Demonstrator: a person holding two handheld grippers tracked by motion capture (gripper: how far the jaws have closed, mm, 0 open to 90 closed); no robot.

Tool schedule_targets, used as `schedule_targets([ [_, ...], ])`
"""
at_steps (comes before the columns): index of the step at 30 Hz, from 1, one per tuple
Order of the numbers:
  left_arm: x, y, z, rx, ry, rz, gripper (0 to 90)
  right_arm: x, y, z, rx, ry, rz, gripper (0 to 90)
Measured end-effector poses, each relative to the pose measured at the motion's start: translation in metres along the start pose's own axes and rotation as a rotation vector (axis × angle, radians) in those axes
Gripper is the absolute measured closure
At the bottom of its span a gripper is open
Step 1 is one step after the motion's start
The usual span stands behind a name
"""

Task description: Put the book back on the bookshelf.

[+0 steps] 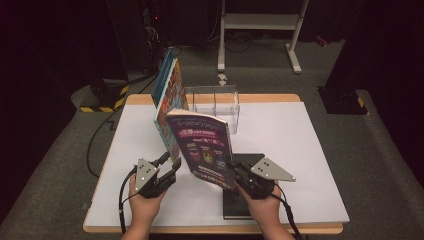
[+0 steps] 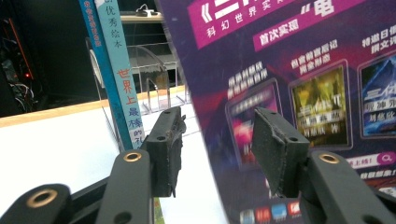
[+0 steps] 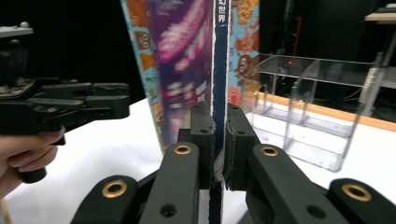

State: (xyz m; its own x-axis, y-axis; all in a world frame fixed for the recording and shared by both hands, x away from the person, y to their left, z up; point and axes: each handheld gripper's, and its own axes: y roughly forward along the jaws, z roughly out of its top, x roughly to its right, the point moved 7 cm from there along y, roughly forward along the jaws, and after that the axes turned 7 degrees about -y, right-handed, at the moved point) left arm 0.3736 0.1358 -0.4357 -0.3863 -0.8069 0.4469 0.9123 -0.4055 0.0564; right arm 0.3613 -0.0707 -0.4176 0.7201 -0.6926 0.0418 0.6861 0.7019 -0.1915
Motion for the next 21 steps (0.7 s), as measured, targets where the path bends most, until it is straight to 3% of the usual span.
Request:
schedule_targets([
  [10,-0.003,0.002,-0.003,-0.018,0.000,0.008,51.2,0.017,0.009,0.007,0.026,0.050,-0.035,84.2],
  [21,-0.006,0.001,-0.002,-0.019,-0.012,0.007,51.3,0.023,0.041,0.025,0.056,0.039,-0.062,84.2],
])
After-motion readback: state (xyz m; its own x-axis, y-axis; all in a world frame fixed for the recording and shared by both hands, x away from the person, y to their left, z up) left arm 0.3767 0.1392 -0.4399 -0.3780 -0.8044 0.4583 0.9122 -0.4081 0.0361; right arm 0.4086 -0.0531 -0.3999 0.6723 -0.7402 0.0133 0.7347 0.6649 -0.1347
